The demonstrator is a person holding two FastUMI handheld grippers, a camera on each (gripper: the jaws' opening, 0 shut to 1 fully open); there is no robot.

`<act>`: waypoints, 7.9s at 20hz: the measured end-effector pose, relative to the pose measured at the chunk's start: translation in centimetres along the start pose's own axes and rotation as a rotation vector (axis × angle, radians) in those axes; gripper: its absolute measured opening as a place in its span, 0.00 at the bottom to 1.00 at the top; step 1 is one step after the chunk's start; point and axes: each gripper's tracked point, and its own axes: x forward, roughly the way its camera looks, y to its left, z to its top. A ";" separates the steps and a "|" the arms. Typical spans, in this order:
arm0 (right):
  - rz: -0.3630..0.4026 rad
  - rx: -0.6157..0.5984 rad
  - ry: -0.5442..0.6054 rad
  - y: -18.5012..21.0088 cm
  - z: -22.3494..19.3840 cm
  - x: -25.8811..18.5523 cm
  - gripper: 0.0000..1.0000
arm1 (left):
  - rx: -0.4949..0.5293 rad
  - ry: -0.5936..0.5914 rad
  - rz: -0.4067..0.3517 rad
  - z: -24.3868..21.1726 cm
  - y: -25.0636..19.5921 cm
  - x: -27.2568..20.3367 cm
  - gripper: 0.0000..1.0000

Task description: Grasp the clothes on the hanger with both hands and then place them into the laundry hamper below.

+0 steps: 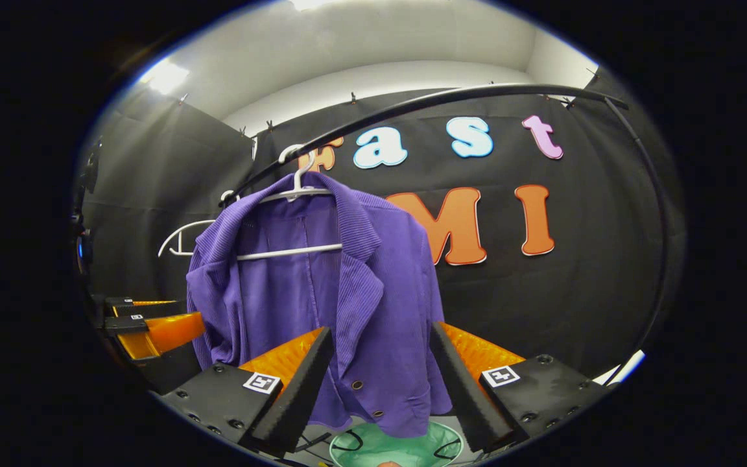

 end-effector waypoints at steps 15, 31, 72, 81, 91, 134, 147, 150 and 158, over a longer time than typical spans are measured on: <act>0.095 0.069 0.072 2.7 -3.7 12.5 0.80 | -0.082 -0.015 0.066 -1.2 2.5 7.6 0.67; 0.128 0.113 0.108 0.8 -3.3 13.5 0.01 | -0.081 -0.035 -0.112 -0.6 1.2 7.8 0.00; 0.115 0.743 -0.070 -16.8 13.6 23.8 0.07 | -0.052 -0.173 0.064 9.7 15.3 9.0 0.02; 0.049 0.608 0.027 -17.2 4.9 19.8 0.07 | -0.104 -0.123 0.046 3.1 14.2 8.1 0.00; 0.022 0.439 0.140 -14.1 -1.2 11.8 0.07 | -0.116 -0.080 -0.001 -0.6 9.7 4.5 0.00; -0.086 0.157 0.463 -10.9 -28.9 5.5 0.07 | -0.183 0.456 -0.311 -29.0 -16.7 13.0 0.00; -0.169 0.151 0.748 -13.4 -48.2 3.4 0.08 | -0.135 0.817 -0.238 -48.3 -17.7 11.6 0.00; -0.187 0.154 0.809 -14.2 -52.2 2.6 0.08 | -0.112 0.880 -0.234 -51.4 -17.5 10.7 0.00; -0.240 0.184 0.938 -15.7 -58.3 0.7 0.08 | -0.076 0.992 -0.207 -55.9 -17.0 9.3 0.01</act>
